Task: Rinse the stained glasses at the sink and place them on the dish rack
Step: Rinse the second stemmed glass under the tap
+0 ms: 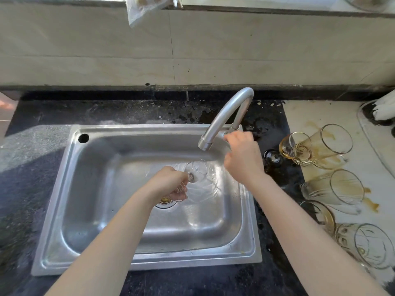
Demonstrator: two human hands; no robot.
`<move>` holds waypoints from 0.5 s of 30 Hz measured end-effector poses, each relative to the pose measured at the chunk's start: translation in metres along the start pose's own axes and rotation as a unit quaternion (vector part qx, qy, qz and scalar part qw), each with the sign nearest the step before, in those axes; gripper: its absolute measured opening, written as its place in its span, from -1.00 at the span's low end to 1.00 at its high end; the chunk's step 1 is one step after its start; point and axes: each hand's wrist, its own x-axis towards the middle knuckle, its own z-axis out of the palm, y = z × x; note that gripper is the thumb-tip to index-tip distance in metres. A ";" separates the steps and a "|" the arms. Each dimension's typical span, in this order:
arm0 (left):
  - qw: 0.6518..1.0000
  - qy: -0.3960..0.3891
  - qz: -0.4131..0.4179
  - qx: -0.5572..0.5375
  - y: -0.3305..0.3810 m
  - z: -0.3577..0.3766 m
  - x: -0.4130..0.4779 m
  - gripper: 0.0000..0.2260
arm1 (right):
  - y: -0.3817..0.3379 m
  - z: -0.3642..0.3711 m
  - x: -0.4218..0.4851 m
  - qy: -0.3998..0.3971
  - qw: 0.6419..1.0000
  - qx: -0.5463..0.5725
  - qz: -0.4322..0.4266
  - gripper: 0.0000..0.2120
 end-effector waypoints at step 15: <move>0.990 -0.024 0.128 0.048 0.012 0.002 -0.077 -0.71 | -0.023 0.030 -0.103 -0.066 0.981 0.180 -0.004 -0.37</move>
